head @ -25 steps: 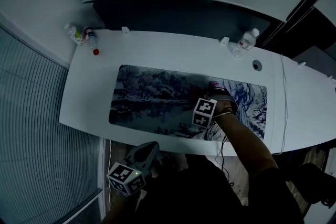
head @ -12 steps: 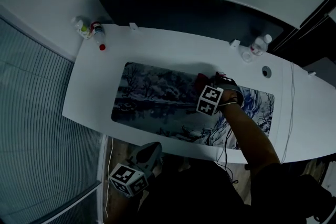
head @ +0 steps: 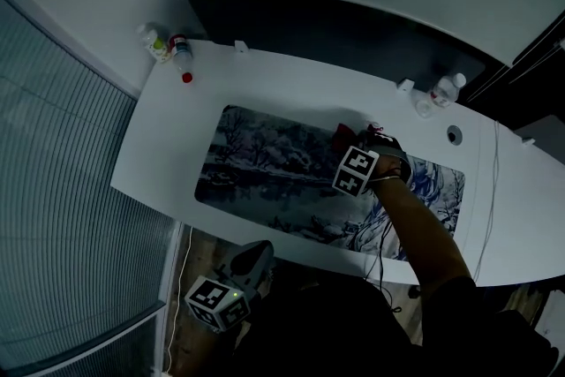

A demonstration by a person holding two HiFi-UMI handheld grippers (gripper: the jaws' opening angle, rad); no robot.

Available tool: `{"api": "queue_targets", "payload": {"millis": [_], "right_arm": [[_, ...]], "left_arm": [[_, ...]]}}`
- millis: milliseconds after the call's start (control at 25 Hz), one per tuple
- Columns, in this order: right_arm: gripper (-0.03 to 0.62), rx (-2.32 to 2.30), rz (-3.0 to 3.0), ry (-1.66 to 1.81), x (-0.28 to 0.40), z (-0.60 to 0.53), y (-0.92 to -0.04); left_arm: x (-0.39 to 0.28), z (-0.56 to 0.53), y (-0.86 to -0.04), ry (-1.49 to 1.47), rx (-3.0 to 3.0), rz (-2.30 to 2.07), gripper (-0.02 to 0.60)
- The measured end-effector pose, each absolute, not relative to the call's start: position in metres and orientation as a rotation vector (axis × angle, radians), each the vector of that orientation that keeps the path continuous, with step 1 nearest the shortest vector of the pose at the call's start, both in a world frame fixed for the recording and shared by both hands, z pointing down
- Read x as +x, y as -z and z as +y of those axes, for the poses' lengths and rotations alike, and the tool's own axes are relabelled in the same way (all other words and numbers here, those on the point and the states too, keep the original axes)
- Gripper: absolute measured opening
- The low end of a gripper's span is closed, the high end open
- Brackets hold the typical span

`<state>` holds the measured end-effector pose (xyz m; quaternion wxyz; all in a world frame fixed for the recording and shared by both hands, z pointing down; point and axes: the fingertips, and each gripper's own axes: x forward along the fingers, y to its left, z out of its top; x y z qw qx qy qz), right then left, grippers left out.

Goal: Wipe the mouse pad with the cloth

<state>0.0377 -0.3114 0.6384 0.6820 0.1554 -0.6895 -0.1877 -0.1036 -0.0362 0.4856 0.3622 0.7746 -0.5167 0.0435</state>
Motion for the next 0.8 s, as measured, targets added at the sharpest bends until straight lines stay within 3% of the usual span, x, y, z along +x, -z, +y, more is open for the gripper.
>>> {"api": "queue_targets", "payload": {"millis": [800], "right_arm": [[0.112, 0.288, -1.538, 0.463, -0.037, -0.318, -0.643]], "left_arm": [[-0.142, 0.012, -0.479, -0.048, 1.873, -1.505, 0.006]]}}
